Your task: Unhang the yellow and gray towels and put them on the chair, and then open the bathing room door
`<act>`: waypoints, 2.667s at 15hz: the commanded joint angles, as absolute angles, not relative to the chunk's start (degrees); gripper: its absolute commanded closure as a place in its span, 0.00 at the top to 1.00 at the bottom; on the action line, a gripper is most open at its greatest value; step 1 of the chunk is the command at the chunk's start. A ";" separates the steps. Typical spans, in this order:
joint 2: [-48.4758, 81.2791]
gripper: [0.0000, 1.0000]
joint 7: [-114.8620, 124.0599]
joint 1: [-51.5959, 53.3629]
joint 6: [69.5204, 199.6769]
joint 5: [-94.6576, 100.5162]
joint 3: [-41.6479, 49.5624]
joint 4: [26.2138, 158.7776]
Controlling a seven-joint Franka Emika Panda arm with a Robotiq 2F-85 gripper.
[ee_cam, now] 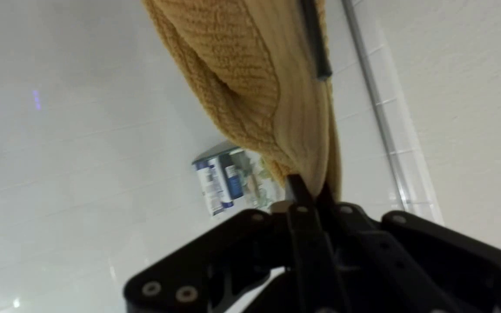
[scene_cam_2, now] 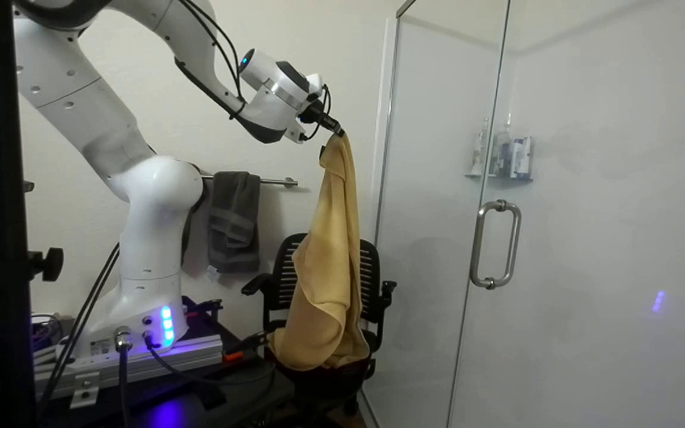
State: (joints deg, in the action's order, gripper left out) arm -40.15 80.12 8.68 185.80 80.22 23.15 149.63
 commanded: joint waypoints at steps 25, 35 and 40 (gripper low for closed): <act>19.06 1.00 70.59 23.36 188.09 76.25 19.03 120.28; 12.87 1.00 70.51 25.58 188.21 78.82 12.02 128.62; 3.56 1.00 64.89 29.60 170.12 68.83 6.25 139.80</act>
